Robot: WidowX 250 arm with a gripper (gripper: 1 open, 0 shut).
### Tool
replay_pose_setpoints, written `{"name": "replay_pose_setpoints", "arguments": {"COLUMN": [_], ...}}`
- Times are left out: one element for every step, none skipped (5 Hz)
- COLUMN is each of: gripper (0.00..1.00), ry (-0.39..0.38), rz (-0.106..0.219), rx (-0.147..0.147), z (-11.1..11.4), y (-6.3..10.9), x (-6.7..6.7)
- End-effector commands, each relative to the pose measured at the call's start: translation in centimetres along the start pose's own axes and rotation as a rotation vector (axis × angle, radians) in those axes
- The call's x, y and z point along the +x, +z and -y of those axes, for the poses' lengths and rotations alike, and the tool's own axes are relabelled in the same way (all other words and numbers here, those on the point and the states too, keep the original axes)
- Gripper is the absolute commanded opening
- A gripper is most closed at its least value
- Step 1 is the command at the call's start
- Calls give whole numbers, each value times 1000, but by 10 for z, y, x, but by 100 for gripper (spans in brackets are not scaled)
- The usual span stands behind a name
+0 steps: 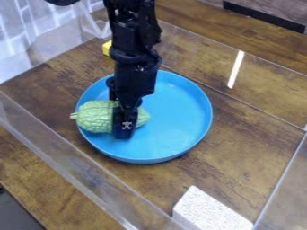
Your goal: Remove the green object from inside the blue tray and put it on the table
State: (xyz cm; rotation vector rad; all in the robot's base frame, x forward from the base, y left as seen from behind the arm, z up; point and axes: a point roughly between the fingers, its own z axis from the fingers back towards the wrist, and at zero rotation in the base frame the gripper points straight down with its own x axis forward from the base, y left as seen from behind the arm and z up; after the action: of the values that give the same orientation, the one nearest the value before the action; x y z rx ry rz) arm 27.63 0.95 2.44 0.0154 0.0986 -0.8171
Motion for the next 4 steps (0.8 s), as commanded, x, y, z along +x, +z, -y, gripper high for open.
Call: {"name": "replay_pose_setpoints", "arguments": {"gripper": [0, 0, 0, 0], "ry": [15, 14, 14, 13], "rz": [19, 17, 15, 14], "rx": [29, 31, 34, 36], "z": [-10, -11, -13, -15], "y": [11, 11, 9, 9], "x": [-1, -1, 0, 1]}}
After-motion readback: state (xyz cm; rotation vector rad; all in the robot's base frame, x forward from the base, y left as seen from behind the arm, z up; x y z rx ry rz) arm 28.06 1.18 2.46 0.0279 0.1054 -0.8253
